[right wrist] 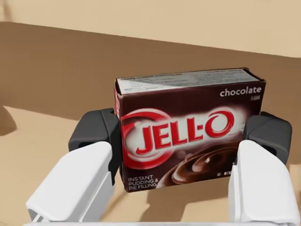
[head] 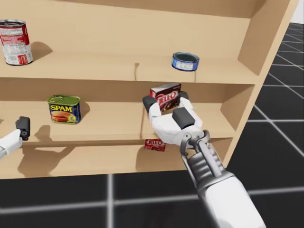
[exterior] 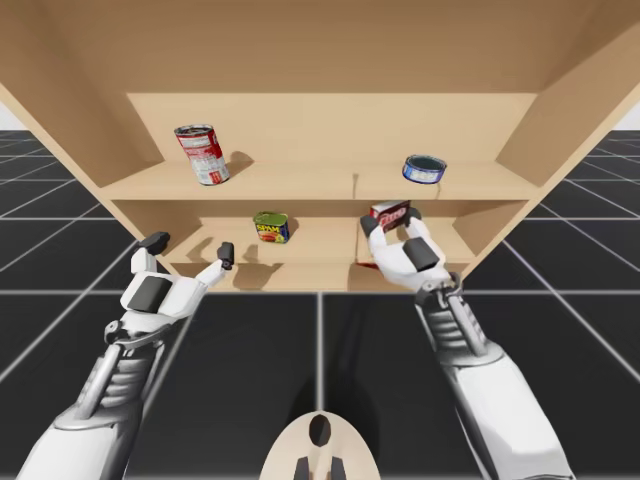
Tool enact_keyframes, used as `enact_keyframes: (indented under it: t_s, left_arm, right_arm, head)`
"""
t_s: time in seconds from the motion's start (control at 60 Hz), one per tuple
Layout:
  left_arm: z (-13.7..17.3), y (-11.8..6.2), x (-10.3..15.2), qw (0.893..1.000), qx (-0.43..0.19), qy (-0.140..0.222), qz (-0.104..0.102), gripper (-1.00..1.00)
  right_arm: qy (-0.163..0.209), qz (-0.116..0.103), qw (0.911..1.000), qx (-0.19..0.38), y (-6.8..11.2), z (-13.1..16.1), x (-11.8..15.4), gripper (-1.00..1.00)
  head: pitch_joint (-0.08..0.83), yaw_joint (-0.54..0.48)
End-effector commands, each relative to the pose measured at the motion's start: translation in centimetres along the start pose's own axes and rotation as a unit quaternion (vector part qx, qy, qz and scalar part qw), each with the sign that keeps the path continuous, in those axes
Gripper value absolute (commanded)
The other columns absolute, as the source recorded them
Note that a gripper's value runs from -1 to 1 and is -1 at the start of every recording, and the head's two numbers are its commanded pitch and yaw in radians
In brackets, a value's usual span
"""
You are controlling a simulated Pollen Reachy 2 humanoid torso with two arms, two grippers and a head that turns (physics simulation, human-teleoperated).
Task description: Look through the shelves, find the pudding box, and take it.
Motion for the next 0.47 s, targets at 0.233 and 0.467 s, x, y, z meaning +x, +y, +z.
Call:
enact_keyframes:
  t_s: [0.233, 0.467]
  left_arm:
    - [0.0, -0.1, 0.0, 1.0, 0.0, -0.001, 0.0, -1.0]
    - [0.0, -0.2, 0.0, 1.0, -0.001, -0.001, -0.002, -1.0]
  right_arm:
    - [-0.014, -0.014, 0.9998, 0.009, 0.9, 5.0, 0.8, 1.0]
    - [-0.026, -0.025, 0.9992, 0.017, 1.5, 10.3, 0.7, 1.0]
  head:
    - [0.434, -0.19]
    - [0.435, -0.19]
